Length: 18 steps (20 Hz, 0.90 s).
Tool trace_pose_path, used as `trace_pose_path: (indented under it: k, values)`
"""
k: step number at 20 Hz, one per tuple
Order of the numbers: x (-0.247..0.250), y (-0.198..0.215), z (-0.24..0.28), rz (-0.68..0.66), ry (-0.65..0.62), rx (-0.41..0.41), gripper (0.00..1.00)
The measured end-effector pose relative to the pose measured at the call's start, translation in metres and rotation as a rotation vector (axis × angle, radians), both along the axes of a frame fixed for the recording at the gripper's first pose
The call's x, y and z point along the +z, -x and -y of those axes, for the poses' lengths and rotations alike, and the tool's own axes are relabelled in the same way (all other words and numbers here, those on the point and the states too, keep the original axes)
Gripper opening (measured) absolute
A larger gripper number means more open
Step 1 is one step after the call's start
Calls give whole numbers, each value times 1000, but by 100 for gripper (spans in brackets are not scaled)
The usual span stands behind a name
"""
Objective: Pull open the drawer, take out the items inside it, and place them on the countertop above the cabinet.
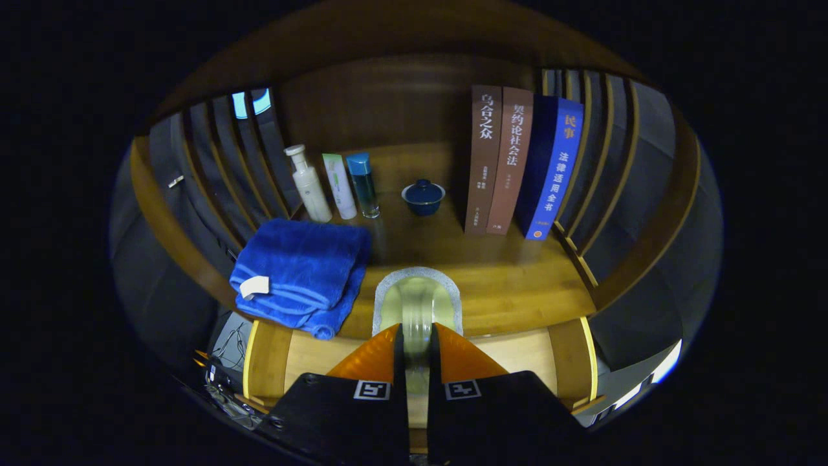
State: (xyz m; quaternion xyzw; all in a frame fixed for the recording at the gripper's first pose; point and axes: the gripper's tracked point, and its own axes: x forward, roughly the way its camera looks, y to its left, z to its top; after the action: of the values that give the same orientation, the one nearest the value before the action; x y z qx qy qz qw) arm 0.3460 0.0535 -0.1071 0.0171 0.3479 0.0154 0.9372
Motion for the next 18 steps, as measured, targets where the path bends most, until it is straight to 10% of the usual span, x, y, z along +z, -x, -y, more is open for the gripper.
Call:
trace_pose_path:
  k: [18]
  values:
    - [-47, -91, 1, -121, 15, 10, 27]
